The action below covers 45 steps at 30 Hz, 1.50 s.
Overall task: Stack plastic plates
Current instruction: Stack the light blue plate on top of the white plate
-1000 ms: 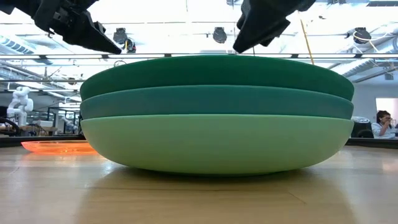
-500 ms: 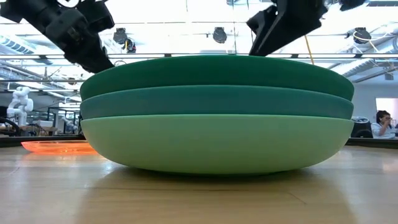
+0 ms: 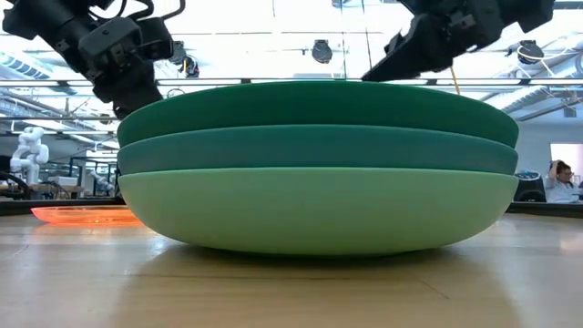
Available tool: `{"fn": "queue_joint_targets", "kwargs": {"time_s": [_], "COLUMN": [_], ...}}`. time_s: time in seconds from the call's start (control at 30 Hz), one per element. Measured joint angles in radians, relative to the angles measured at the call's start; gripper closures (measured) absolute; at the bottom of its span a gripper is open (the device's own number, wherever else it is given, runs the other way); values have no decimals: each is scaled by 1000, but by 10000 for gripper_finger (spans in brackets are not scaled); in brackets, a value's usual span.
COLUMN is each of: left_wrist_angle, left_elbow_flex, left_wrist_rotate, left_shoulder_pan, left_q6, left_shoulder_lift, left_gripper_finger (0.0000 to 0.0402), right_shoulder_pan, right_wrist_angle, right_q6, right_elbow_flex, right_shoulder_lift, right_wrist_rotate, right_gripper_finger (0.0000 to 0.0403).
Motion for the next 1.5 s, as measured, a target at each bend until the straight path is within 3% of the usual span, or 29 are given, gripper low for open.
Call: {"fn": "queue_joint_targets", "kwargs": {"time_s": [0.27, 0.5, 0.8, 0.93, 1.13, 1.5], "left_wrist_angle": [-72, -19, 103, 178, 275, 334], "left_elbow_flex": [0, -1, 0, 0, 0, 0], "left_wrist_rotate": [-76, -96, 5, 60, 62, 33], "left_shoulder_pan": [0, 111, 289, 310, 309, 309], "left_q6": [-118, 74, 197, 199, 234, 197], "left_shoulder_lift": [22, 80, 155, 178, 237, 339], "left_gripper_finger": [325, 325, 325, 325, 322, 214], "right_shoulder_pan": [-138, -257, -358, -373, -404, -450], "right_wrist_angle": [32, 32, 89, 77, 53, -15], "right_q6": [-164, -212, -183, -162, -230, -240], "right_elbow_flex": [0, 1, 2, 2, 2, 2], "right_shoulder_lift": [-110, -134, -134, -134, -145, -265], "right_wrist_rotate": [-1, -83, -107, -185, -186, -187], "right_gripper_finger": [314, 314, 314, 314, 314, 314]}}
